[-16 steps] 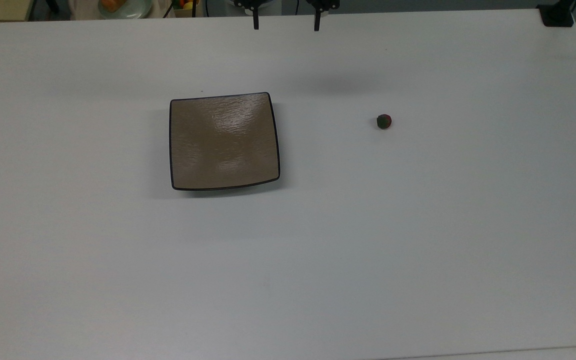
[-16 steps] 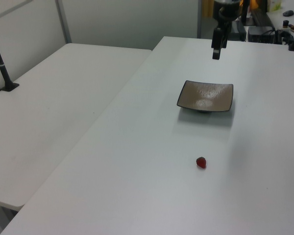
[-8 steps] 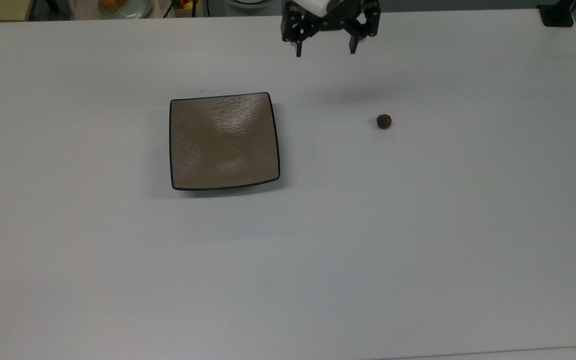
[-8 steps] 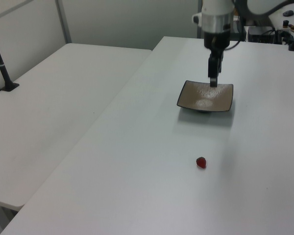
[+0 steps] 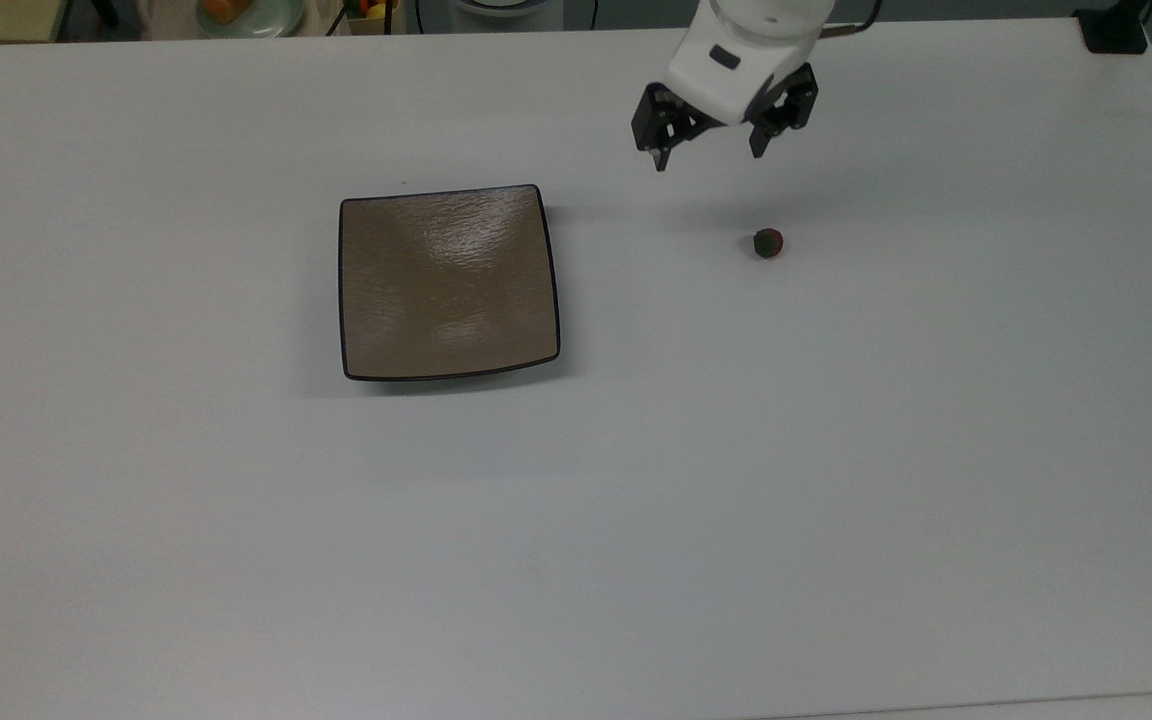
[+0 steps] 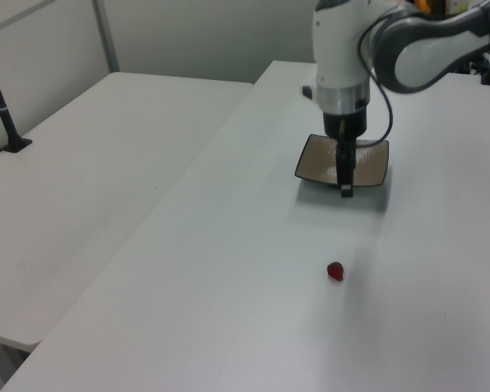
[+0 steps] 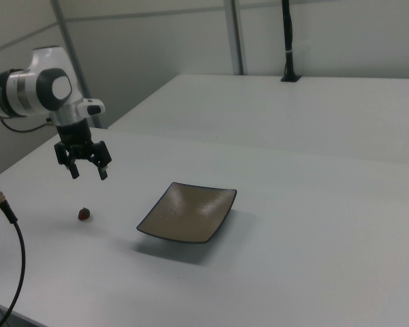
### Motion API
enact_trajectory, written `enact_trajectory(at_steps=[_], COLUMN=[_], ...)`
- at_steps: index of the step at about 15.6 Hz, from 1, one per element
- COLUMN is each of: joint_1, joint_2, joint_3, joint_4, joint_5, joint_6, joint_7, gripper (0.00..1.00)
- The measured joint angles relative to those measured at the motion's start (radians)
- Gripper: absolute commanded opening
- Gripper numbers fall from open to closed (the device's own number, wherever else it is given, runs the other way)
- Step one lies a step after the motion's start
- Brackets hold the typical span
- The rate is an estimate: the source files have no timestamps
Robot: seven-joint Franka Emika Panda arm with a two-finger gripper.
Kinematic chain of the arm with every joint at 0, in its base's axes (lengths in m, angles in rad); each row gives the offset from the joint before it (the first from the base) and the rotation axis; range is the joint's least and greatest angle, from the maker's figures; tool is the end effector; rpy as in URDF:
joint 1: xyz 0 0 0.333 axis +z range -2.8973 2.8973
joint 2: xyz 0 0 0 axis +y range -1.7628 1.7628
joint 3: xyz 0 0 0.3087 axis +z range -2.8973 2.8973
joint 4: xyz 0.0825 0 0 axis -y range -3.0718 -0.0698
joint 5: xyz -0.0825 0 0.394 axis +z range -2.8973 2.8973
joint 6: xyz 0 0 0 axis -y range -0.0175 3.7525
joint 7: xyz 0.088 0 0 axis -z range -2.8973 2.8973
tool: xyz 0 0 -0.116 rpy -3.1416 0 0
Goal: Strawberries on a ceramic plate
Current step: 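Move the open gripper over the red strawberry beside the plate, then lower the gripper onto the strawberry and close it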
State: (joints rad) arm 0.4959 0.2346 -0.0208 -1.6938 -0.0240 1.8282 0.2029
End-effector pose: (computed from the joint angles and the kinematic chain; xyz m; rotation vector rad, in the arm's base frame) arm 0.5572 0.2851 0.4293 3.0492 0.4294 -0.1313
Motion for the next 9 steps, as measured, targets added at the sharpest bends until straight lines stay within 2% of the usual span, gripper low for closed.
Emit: enact_trajectory(at_steps=[5,9], joint_1=[0.04,0.045], joint_2=[0.077,0.116], joint_3=[0.001,0.009], joint_4=[0.0,-0.002], joint_5=[0.0,0.011], joint_6=[0.097,0.197], joint_7=[0.0,-0.006], gripper=[1.0,1.0])
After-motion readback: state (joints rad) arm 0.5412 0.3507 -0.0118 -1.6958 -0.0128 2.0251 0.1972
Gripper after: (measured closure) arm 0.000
